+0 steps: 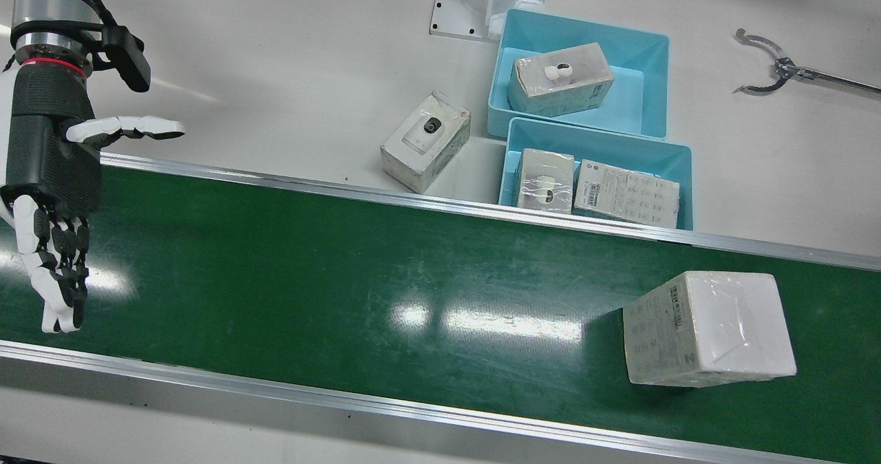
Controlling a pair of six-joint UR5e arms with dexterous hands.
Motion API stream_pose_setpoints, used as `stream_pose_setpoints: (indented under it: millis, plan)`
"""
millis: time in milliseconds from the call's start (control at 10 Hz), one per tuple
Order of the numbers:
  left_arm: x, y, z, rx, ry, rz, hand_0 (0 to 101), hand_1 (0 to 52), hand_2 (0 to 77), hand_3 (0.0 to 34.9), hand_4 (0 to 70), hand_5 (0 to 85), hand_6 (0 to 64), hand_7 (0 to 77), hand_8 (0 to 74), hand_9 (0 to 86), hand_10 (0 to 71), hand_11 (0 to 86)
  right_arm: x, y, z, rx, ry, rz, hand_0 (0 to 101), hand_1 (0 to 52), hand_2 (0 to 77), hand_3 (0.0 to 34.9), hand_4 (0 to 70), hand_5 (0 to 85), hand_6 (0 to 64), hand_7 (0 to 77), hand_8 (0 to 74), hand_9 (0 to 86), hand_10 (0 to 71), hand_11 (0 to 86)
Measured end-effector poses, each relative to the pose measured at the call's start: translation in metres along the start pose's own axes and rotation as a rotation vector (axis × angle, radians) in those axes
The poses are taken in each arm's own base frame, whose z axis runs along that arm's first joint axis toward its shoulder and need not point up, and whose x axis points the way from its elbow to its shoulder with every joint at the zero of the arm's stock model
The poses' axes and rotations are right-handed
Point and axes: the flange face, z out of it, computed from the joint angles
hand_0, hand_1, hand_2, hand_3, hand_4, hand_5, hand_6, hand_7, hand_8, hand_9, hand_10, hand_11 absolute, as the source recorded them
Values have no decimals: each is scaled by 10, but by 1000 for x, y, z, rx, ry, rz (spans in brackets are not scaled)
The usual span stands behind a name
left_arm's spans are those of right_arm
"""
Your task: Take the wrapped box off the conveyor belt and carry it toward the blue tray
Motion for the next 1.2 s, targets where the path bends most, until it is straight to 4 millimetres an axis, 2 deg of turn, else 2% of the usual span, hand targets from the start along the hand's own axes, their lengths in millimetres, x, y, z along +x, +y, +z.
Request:
stream_pose_setpoints:
  millis: [1000,1200]
  plan:
    - [0,0,0,0,0,0,0,0,5,0,0,11,0,0,0,0,5,0,14,0,4,4,21,7,424,104,131,80,11,131,0,22,5,16,0,11]
    - [0,0,0,0,0,0,0,0,5,0,0,11,0,0,0,0,0,0,18,-1,7,7,24,7,424,104,131,92,5,136,0,22,5,16,0,11]
